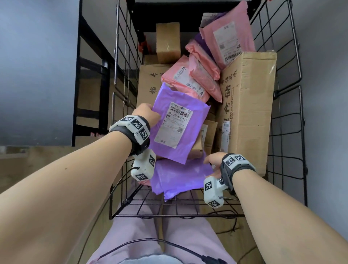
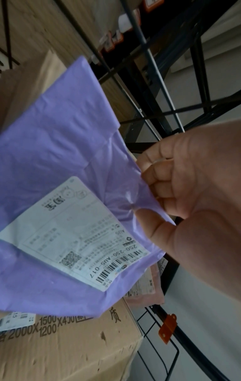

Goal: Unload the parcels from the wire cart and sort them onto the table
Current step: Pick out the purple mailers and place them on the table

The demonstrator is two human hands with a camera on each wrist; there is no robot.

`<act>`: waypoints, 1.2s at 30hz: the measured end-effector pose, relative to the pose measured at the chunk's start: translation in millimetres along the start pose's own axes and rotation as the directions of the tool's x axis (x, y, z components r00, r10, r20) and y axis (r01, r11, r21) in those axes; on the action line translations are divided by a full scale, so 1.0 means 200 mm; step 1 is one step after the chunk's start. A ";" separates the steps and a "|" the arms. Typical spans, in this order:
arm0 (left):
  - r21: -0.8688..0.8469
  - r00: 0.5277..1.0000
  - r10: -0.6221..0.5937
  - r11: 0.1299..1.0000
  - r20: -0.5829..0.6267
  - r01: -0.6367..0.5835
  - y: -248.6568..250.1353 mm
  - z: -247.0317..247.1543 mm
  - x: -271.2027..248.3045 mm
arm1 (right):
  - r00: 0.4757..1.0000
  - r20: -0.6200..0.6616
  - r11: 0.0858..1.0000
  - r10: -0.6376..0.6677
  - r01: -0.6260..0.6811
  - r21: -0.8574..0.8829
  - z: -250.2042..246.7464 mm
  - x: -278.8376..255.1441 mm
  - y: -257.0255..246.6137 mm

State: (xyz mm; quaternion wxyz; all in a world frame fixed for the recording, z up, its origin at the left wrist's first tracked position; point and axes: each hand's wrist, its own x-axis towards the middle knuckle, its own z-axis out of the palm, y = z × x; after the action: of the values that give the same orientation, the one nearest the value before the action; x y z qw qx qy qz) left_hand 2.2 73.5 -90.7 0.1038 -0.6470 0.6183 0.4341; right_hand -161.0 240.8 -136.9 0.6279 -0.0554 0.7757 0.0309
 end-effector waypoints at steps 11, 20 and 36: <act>0.038 1.000 0.013 0.999 0.006 -0.013 0.04 -0.03 -0.01 | 0.998 -0.020 0.935 0.060 -0.063 -0.349 -0.03 -0.06 0.01; 0.047 1.000 0.013 0.999 -0.013 -0.013 0.03 -0.08 -0.03 | 0.997 0.066 0.999 0.049 -0.048 -0.024 -0.01 -0.11 0.02; 0.024 0.986 0.090 0.996 -0.139 -0.087 0.04 -0.25 -0.07 | 0.882 -0.051 0.712 -0.469 0.411 0.569 -0.18 -0.49 -0.48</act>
State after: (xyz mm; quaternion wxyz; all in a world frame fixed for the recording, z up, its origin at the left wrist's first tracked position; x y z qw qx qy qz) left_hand 17.8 48.8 -47.4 0.0465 -0.6469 0.6558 0.3864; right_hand -163.7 146.5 -31.7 0.6416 -0.0490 0.6822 -0.3472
